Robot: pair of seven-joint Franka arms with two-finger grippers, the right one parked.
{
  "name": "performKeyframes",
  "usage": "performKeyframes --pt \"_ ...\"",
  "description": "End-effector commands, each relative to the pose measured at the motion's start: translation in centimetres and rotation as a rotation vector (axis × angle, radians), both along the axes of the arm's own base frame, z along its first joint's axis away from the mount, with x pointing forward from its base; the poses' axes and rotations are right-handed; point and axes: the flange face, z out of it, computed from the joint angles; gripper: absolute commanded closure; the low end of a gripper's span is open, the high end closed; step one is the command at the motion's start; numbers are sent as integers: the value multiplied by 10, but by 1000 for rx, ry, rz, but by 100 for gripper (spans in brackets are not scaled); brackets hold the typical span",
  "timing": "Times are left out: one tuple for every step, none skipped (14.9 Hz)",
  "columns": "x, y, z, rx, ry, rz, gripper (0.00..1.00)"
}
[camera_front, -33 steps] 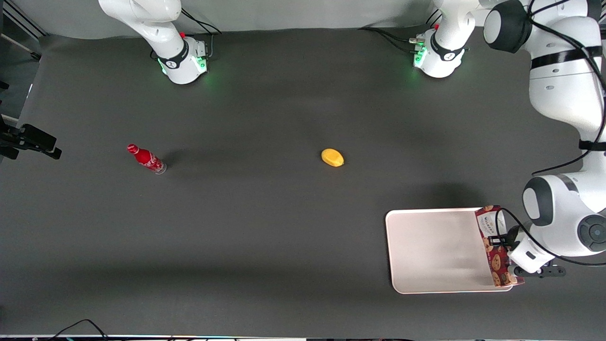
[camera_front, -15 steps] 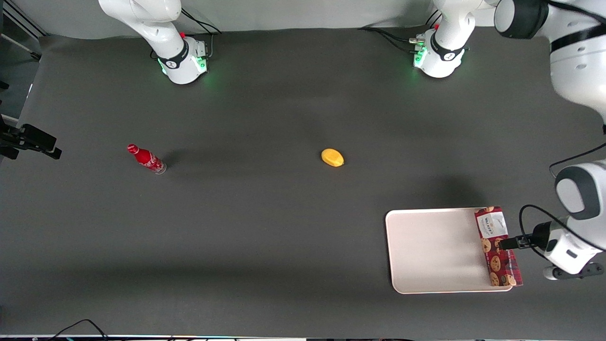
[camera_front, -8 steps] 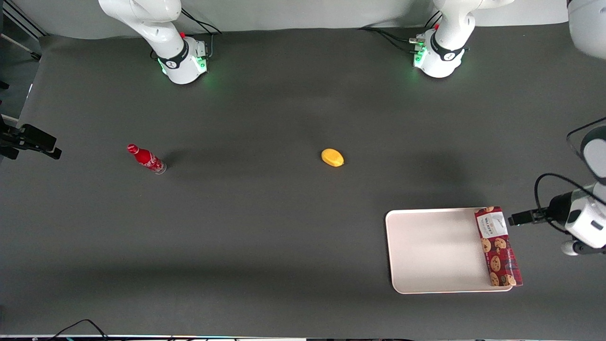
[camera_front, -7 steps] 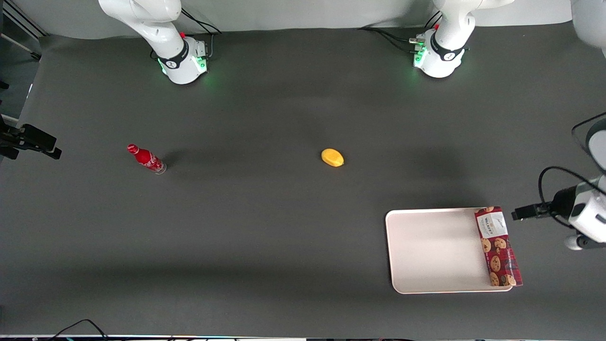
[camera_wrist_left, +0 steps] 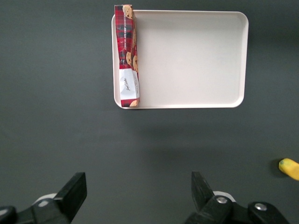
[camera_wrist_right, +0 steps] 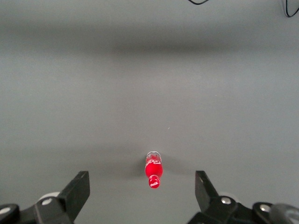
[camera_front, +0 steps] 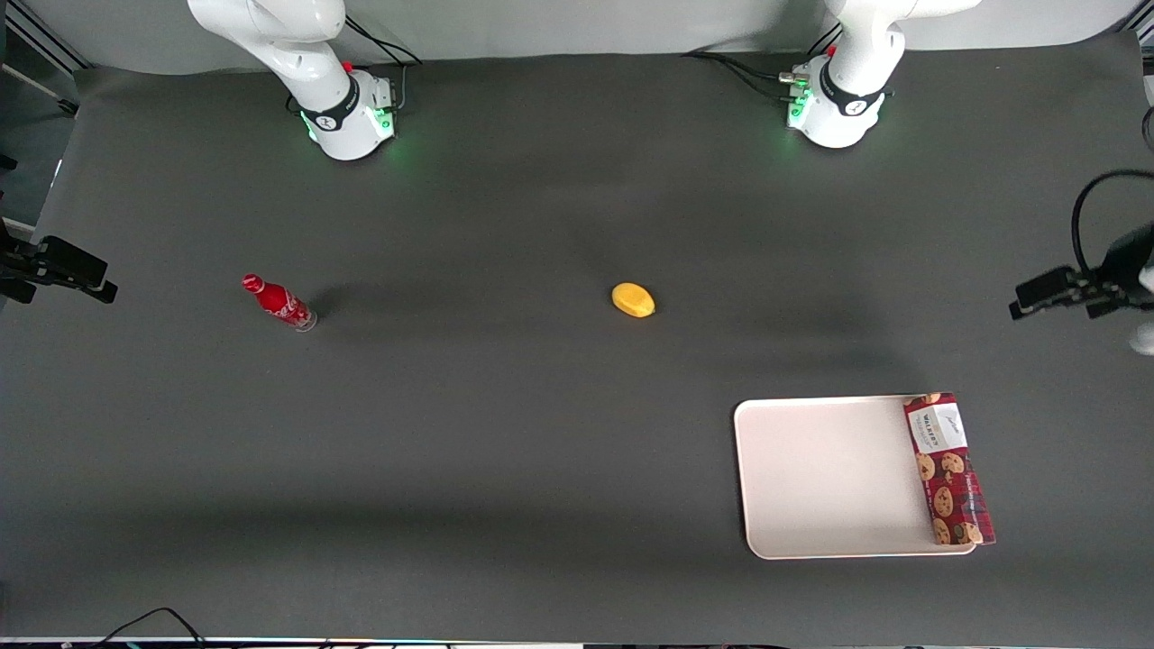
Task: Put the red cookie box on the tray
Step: 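Open the left gripper and raise it away from the tray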
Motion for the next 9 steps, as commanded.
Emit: performKeyframes --pt "-43 -42 27 76 -7 -82 0" --pt "-49 -48 37 81 -19 -85 0" --pt "-53 -48 43 81 -30 -83 0" --pt "-56 -49 49 82 -39 -86 0" --pt "-56 -49 50 82 -38 -85 0" --pt "-57 -49 51 82 -38 -87 0" --pt "-57 -49 51 82 -38 -90 0" --pt "-56 -49 51 82 -39 -93 0" --pt "-56 -49 51 82 -41 -96 0"
